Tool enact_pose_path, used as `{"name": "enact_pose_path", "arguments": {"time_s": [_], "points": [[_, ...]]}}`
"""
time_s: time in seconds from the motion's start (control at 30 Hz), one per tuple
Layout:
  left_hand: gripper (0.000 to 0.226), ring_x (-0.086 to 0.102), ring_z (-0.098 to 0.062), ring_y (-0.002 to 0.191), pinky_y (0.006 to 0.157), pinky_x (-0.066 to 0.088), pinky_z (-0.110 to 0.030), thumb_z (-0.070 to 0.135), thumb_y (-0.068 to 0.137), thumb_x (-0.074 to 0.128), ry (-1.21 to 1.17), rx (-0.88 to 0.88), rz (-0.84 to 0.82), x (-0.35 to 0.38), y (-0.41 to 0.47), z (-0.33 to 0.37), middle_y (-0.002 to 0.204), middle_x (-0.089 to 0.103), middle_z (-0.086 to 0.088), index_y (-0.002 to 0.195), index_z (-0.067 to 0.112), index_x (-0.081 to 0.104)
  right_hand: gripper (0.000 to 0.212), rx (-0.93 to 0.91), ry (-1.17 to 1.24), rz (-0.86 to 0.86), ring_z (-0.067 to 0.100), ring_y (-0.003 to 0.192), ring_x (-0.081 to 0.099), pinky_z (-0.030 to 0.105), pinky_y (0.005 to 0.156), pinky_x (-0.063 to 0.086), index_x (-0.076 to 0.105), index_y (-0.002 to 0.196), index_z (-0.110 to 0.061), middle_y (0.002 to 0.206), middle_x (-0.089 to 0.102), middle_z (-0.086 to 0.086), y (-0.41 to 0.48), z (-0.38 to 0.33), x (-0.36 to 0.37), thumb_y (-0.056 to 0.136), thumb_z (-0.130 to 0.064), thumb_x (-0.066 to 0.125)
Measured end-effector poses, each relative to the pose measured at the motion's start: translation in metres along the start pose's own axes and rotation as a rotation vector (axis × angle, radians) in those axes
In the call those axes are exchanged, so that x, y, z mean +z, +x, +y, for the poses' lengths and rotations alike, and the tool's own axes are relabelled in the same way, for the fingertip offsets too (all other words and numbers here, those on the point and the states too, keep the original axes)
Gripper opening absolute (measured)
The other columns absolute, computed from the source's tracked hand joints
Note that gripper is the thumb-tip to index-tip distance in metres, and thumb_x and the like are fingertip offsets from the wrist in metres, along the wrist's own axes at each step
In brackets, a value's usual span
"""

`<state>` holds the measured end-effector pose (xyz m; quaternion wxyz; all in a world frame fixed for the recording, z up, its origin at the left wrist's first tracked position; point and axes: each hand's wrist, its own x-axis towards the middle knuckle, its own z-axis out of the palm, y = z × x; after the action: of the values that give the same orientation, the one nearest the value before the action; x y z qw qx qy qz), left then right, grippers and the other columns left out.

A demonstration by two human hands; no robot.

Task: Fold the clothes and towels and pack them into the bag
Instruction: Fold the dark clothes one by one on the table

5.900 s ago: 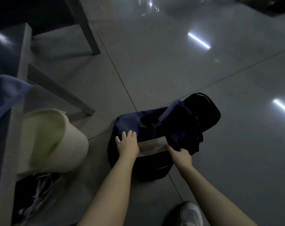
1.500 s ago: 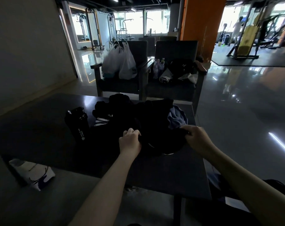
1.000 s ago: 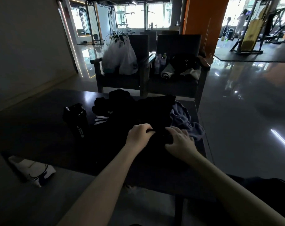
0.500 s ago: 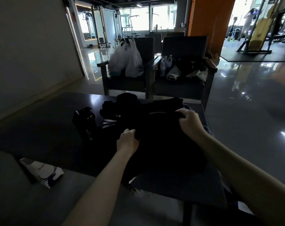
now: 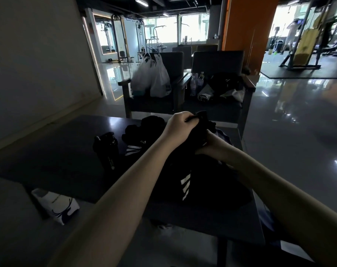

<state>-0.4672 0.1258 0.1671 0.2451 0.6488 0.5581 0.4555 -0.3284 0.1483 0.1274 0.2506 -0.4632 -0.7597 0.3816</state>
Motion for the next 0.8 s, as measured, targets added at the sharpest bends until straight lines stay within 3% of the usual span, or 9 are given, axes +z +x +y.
{"name": "enact_pose_path", "arguments": {"time_s": [0.13,0.23,0.3,0.4,0.47,0.53,0.63,0.7,0.8], "points": [[0.024,0.056,-0.013,0.064,0.063,0.043,-0.026,0.022,0.094,0.054,-0.005,-0.033,-0.018,-0.009,-0.003,0.017,0.067,0.06,0.0,0.072,0.018,0.063,0.075,-0.014,0.272,-0.277,-0.002,0.086,0.059,0.01,0.066,0.047,0.028,0.136,-0.033,0.105,0.056,-0.013,-0.023,-0.018,-0.004,0.082,0.003,0.065],[0.019,0.057,-0.011,0.063,0.058,0.045,-0.018,0.017,0.096,0.051,-0.053,-0.065,-0.045,-0.016,-0.008,0.023,0.071,0.061,-0.002,0.084,0.013,0.065,0.057,0.035,0.343,-0.342,0.0,0.1,0.061,0.023,0.084,0.05,0.035,0.129,-0.038,0.114,0.059,-0.016,-0.034,-0.023,-0.001,0.087,-0.016,0.065],[0.018,0.055,-0.008,0.062,0.054,0.043,-0.011,0.011,0.097,0.049,-0.07,-0.075,-0.07,-0.022,-0.013,0.024,0.069,0.059,0.0,0.085,0.011,0.064,0.036,0.024,0.333,-0.23,0.008,0.102,0.06,0.027,0.084,0.049,0.051,0.123,-0.026,0.11,0.063,-0.009,-0.031,-0.025,0.006,0.089,-0.022,0.062],[0.021,0.059,-0.016,0.072,0.065,0.045,-0.021,0.01,0.097,0.046,-0.265,-0.146,-0.112,-0.035,-0.02,0.02,0.08,0.062,-0.008,0.087,0.011,0.064,0.003,-0.061,0.298,0.046,0.017,0.075,0.058,0.026,0.066,0.044,0.065,0.087,0.001,0.08,0.063,0.008,-0.024,-0.027,0.004,0.085,0.0,0.062],[0.024,0.06,-0.011,0.08,0.07,0.046,-0.021,0.01,0.098,0.041,-0.336,-0.207,-0.126,-0.043,-0.025,0.013,0.092,0.065,-0.002,0.099,0.016,0.064,0.022,-0.092,0.246,0.131,0.008,0.058,0.056,0.02,0.059,0.044,0.062,0.07,-0.006,0.069,0.06,0.004,-0.023,-0.031,-0.008,0.083,0.011,0.058],[0.032,0.057,-0.006,0.086,0.068,0.043,-0.014,0.001,0.096,0.042,-0.239,-0.234,-0.154,-0.048,-0.028,-0.006,0.112,0.062,-0.002,0.121,0.013,0.057,0.03,-0.081,0.309,0.159,0.002,0.05,0.055,0.014,0.05,0.043,0.057,0.068,-0.01,0.065,0.058,0.001,-0.028,-0.041,-0.025,0.085,0.014,0.052],[0.063,0.056,-0.016,0.108,0.069,0.045,-0.011,-0.016,0.087,0.05,-0.066,-0.273,-0.35,-0.042,-0.037,-0.047,0.14,0.046,-0.013,0.143,0.009,0.035,0.03,-0.108,0.471,0.132,0.003,0.047,0.056,0.013,0.044,0.042,0.055,0.072,-0.007,0.054,0.061,-0.004,-0.033,-0.058,-0.049,0.087,0.017,0.043],[0.069,0.063,-0.008,0.092,0.059,0.045,-0.01,-0.026,0.084,0.044,-0.029,-0.336,-0.448,-0.029,-0.048,-0.067,0.124,0.054,-0.015,0.145,0.005,0.03,0.029,-0.147,0.536,0.124,0.002,0.046,0.057,0.014,0.045,0.043,0.056,0.074,-0.005,0.051,0.062,-0.007,-0.034,-0.069,-0.061,0.087,0.017,0.041],[0.051,0.054,0.011,0.05,0.052,0.043,-0.008,-0.026,0.083,0.045,0.019,-0.324,-0.543,-0.004,-0.062,-0.075,0.08,0.05,0.001,0.13,-0.006,0.043,0.031,-0.171,0.576,0.119,0.004,0.045,0.057,0.016,0.044,0.045,0.057,0.076,-0.006,0.05,0.062,-0.006,-0.038,-0.083,-0.076,0.088,0.017,0.039]]}}
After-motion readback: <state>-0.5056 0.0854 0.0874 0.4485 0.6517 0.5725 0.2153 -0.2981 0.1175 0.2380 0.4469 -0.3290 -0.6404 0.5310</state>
